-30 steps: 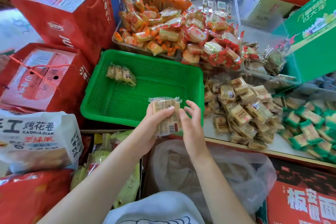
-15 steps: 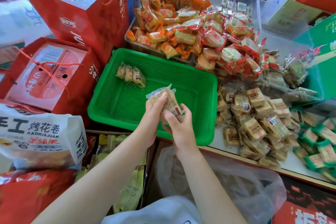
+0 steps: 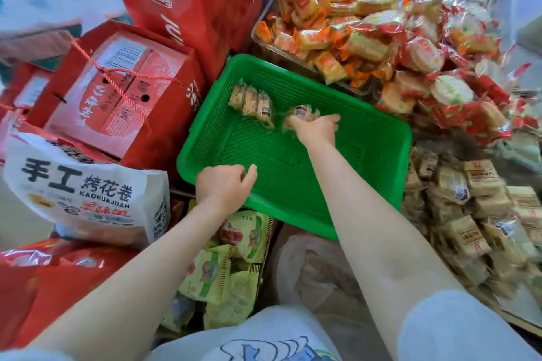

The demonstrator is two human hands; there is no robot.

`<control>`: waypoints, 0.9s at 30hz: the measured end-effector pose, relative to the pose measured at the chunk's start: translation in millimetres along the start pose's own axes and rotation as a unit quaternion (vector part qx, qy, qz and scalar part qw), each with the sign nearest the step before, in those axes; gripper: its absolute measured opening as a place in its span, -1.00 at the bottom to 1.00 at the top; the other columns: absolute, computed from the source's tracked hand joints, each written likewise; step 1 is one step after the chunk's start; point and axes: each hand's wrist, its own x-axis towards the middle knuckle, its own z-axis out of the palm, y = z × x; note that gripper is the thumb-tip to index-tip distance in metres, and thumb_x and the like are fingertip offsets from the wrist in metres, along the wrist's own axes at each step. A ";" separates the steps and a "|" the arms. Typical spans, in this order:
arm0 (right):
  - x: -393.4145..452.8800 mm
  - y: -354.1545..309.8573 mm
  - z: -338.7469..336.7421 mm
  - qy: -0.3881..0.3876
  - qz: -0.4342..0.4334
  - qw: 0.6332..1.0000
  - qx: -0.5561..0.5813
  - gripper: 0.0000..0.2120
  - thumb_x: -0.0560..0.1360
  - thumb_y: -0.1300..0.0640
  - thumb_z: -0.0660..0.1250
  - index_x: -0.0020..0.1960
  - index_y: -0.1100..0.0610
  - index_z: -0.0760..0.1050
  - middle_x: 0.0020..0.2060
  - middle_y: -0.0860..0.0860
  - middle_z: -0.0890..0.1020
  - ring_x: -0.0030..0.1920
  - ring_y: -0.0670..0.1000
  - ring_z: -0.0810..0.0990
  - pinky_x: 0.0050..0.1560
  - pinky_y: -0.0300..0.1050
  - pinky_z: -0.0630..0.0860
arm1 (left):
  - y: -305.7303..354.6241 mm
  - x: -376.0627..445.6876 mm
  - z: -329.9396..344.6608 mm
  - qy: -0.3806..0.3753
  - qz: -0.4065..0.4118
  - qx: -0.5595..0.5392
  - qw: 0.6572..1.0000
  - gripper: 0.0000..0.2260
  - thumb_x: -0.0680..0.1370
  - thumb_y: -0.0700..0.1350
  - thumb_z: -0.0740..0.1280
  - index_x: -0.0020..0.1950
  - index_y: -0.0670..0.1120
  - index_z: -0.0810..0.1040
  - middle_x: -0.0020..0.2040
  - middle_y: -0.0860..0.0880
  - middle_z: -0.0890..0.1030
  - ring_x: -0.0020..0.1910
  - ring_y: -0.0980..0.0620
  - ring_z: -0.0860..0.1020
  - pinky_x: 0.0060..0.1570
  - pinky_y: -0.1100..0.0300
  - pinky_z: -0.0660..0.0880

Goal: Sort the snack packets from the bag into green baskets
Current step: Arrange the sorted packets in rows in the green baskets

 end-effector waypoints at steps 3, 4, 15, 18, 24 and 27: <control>4.3 -12.5 21.3 0.004 -0.002 0.999 -0.049 0.10 0.40 -0.30 0.48 0.57 0.30 -0.01 0.49 0.24 0.23 0.43 0.25 0.36 0.25 0.11 0.44 | -2.5 3.2 3.3 -0.002 0.009 0.010 1.000 -0.47 0.67 0.19 -0.02 -0.37 -0.06 0.38 -0.48 -0.01 0.45 -0.51 -0.03 0.39 -0.49 0.13 0.15; 4.7 -15.0 27.0 0.001 -0.005 0.998 -0.063 0.06 0.39 -0.34 0.46 0.55 0.30 0.07 0.46 0.25 0.26 0.41 0.24 0.38 0.23 0.10 0.46 | -2.9 3.7 3.8 -0.003 0.011 0.014 1.000 -0.47 0.67 0.20 -0.03 -0.36 -0.06 0.40 -0.47 -0.01 0.46 -0.50 -0.03 0.42 -0.49 0.13 0.15; 15.2 -6.8 42.1 -0.102 0.199 0.926 0.303 -0.26 0.53 -0.12 0.43 0.55 -0.03 0.11 0.29 0.15 0.40 0.07 0.30 0.59 -0.06 0.18 0.67 | -3.7 3.4 2.2 0.010 0.023 0.022 0.999 -0.49 0.66 0.20 -0.02 -0.37 -0.03 0.33 -0.46 0.02 0.42 -0.52 0.02 0.35 -0.48 0.11 0.07; 19.1 -9.6 46.6 -0.145 0.229 0.844 0.464 -0.30 0.52 0.05 0.48 0.53 0.02 0.19 0.23 0.35 0.50 -0.05 0.34 0.65 -0.29 0.17 0.67 | -4.1 3.6 3.7 0.015 0.026 0.021 0.999 -0.50 0.66 0.20 0.00 -0.38 -0.03 0.32 -0.47 0.03 0.42 -0.52 0.04 0.34 -0.48 0.12 0.07; 22.9 -13.9 60.2 -0.141 0.238 0.802 0.530 -0.43 0.48 0.24 0.50 0.42 0.12 0.36 0.24 0.38 0.48 0.10 0.40 0.61 -0.32 0.14 0.67 | -6.6 2.7 9.6 0.027 0.040 0.015 0.999 -0.53 0.63 0.18 0.07 -0.39 -0.03 0.36 -0.50 0.04 0.38 -0.54 0.04 0.32 -0.44 0.14 0.22; 22.7 -18.3 60.4 -0.132 0.211 0.793 0.557 -0.55 0.54 0.32 0.41 0.39 0.17 0.39 0.26 0.37 0.50 0.15 0.38 0.61 -0.15 0.10 0.69 | -8.5 2.3 13.0 0.021 0.046 0.010 0.999 -0.54 0.63 0.17 0.09 -0.39 -0.04 0.38 -0.50 0.06 0.39 -0.52 0.03 0.36 -0.39 0.14 0.33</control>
